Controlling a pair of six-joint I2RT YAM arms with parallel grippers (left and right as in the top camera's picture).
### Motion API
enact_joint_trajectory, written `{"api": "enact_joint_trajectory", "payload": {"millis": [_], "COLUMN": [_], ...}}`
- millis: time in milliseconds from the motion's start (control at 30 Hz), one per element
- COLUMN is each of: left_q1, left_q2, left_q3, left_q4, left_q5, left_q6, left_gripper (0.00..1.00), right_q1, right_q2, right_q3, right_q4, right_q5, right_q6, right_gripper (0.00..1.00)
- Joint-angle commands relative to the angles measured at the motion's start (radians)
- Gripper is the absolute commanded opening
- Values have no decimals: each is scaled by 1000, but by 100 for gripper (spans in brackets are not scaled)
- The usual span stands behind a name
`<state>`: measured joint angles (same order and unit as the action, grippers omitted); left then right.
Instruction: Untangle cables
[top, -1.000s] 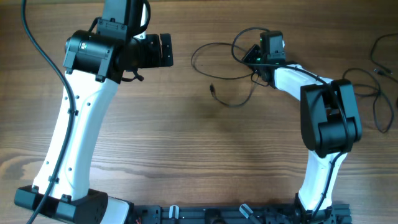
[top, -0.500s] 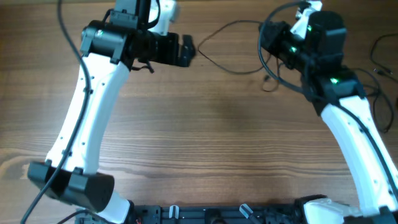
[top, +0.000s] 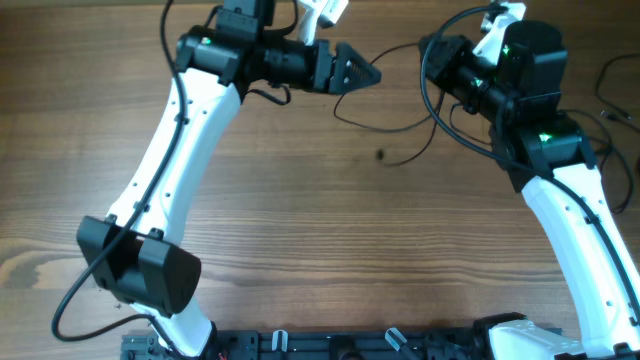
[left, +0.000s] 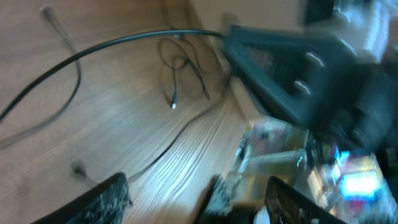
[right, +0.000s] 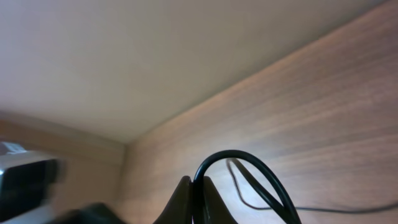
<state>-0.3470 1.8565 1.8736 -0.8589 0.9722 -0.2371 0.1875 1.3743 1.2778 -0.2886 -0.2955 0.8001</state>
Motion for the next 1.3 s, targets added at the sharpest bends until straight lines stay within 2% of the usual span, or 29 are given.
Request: {"api": "enact_joint_trajectory", "payload": {"millis": [0, 67, 167, 233, 267, 333, 500, 633, 733, 833, 900, 1000, 1033, 1067, 1233, 1267], "left_q1": [-21, -37, -72, -99, -121, -154, -152, -144, -146, -148, -148, -144, -141, -139, -138, -137], "left_q2": [12, 13, 18, 21, 23, 23, 23, 26, 32, 38, 38, 39, 38, 38, 38, 38], "left_q3": [2, 2, 2, 2, 2, 2, 2, 2, 2, 2, 2, 2, 2, 2, 2, 2], "left_q4": [76, 121, 201, 241, 271, 302, 226, 212, 234, 265, 302, 370, 378, 382, 378, 376], "left_q5": [-194, -286, -312, -312, -312, -312, -314, -314, -315, -313, -312, -316, -320, -324, -334, -334], "left_q6": [-407, -496, -528, -526, -517, -383, -189, -188, -188, -189, -245, -495, -561, -589, -671, -695], "left_gripper": [72, 71, 71, 61, 61, 61, 61, 60, 49, 50, 48, 47, 38, 34, 35, 41], "right_q1": [4, 4, 4, 4, 4, 4, -3, -6, -5, -5, -5, -5, -5, -5, -6, -6], "right_q2": [-13, -13, -13, -13, -13, -13, -13, -13, -13, -13, -13, -13, -13, -13, -13, -13], "right_q3": [0, 0, 0, 0, 0, 0, 0, 0, 0, 0, 0, 0, 0, -1, 0, 0], "right_q4": [55, 88, 94, 90, 91, 91, 92, 93, 93, 93, 93, 93, 93, 93, 92, 93], "right_q5": [-29, -56, -75, -80, -80, -79, -79, -80, -107, -125, -125, -125, -125, -125, -84, -66], "right_q6": [74, 100, 99, 95, 94, 93, 90, 90, 91, 91, 91, 90, 90, 90, 89, 89], "right_gripper": [4, 4, 4, 4, 4, 4, 4, 4, 4, 4, 4, 4, 4, 4, 4, 4]}}
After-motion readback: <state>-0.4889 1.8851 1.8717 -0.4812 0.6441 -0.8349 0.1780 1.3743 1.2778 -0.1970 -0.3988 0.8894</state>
